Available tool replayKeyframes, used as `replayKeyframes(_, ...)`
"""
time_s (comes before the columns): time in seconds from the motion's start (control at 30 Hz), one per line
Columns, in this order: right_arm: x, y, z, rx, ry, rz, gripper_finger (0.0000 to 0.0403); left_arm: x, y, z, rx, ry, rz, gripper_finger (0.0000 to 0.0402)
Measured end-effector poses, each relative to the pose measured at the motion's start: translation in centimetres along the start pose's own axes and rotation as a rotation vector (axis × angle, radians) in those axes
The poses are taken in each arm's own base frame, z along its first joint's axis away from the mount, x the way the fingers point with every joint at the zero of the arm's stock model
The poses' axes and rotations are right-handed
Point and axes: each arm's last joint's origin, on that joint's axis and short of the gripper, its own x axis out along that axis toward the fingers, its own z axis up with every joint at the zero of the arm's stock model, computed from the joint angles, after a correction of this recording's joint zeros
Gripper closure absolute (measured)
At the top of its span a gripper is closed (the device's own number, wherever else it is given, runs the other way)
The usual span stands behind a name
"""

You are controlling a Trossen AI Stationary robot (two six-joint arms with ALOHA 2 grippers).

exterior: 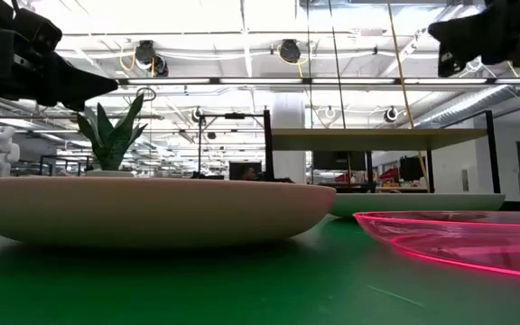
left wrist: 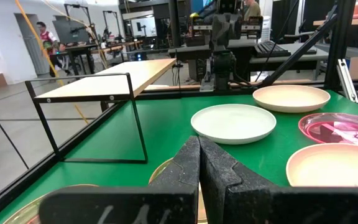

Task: Place and stack plates onto a shelf
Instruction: Put the right large gray plate on the shelf

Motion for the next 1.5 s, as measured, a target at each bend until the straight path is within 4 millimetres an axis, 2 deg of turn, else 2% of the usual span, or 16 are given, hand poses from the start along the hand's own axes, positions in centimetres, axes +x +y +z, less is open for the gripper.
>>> replayKeyframes(0.23,1.5,-0.5,5.1,0.006,0.064,-0.023,0.0403,0.0,0.0,0.0,0.0,-0.001,0.0,0.04)
replayKeyframes(0.47,4.5,-1.0,10.7,0.008,0.12,-0.02,0.0403,0.0,0.0,0.0,-0.012,-0.001,0.0,0.04)
replayKeyframes(0.6,6.5,-1.3,13.0,0.072,0.166,-0.042,0.0403,0.0,0.0,0.0,-0.043,0.0,-0.001,0.04)
replayKeyframes(0.77,8.9,-1.6,14.8,0.126,0.241,-0.054,0.0403,0.0,0.0,0.0,-0.042,0.0,0.0,0.04)
replayKeyframes(1.0,11.7,-1.0,14.4,0.147,0.366,-0.136,0.0403,0.0,0.0,0.0,-0.068,0.001,0.0,0.04)
replayKeyframes(1.17,13.3,0.0,12.8,0.19,0.456,-0.179,0.0403,0.0,0.0,0.0,-0.088,0.002,0.0,0.04)
replayKeyframes(1.5,16.4,2.4,9.1,0.226,0.616,-0.146,0.0403,0.0,0.0,0.0,-0.119,0.002,0.0,0.04)
